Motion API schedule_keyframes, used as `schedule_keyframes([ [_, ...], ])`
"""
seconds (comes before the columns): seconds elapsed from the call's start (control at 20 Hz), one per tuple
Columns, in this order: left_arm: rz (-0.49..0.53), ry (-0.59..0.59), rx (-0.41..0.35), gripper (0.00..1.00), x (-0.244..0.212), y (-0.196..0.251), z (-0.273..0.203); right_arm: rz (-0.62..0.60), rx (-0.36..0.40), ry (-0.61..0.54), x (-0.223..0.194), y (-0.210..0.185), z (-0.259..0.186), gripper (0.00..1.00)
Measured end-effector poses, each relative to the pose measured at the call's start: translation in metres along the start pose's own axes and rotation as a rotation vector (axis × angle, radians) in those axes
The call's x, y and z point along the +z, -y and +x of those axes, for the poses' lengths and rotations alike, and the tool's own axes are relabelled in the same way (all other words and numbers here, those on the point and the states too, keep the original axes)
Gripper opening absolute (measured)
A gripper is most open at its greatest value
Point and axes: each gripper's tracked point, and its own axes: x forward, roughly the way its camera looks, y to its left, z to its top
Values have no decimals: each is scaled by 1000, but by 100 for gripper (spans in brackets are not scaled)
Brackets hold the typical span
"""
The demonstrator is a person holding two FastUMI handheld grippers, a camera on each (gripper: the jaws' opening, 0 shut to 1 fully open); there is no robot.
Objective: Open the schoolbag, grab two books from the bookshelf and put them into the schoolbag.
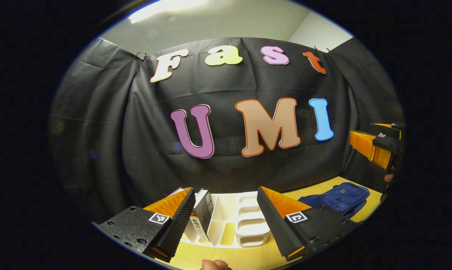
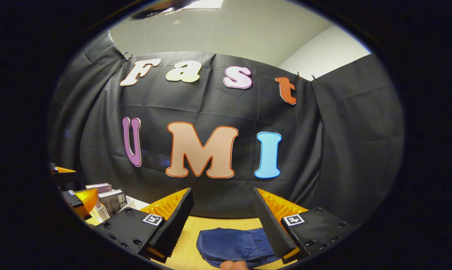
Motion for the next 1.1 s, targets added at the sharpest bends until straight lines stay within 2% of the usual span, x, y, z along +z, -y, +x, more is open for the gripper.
schedule_keyframes([
  [0.05,2,2,-1,96,1,-2,1,-3,-1,-3,0,-2,0,95],
  [0.1,4,-1,-3,96,1,-4,3,-7,3,-5,-1,-3,-1,95],
  [0.15,8,-5,-2,100,-1,-6,4,-18,10,-11,-3,-5,-1,100],
  [0.2,14,-11,0,96,-2,-9,4,-45,19,-26,-10,-4,-1,100],
  [0.3,15,-1,4,96,2,-14,3,-124,37,-77,-29,3,-4,95],
  [0.45,16,-9,19,96,-3,-20,4,-251,84,-163,-66,11,-8,95],
  [0.55,12,-20,29,96,-6,-23,5,-353,115,-230,-96,19,-14,100],
  [0.65,9,-17,39,100,-4,-26,4,-463,149,-286,-128,26,-18,94],
  [0.7,8,-15,45,100,-4,-28,4,-526,164,-308,-146,27,-19,98],
  [0.75,8,-15,50,100,-5,-31,4,-593,187,-327,-161,28,-19,99],
  [0.8,7,-16,55,96,-5,-32,4,-663,211,-336,-180,27,-21,99],
  [0.9,-1,-20,69,96,-5,-39,2,-817,279,-349,-215,24,-26,98],
  [0.95,-8,-22,78,92,-7,-41,1,-888,315,-349,-230,21,-25,99],
  [1.0,-14,-26,86,96,-7,-44,0,-946,346,-337,-243,17,-23,94],
  [1.05,-17,-29,94,96,-8,-47,-1,-1000,371,-336,-253,13,-21,89],
  [1.1,-18,-32,102,96,-9,-50,-2,-1043,397,-349,-270,13,-21,89],
])
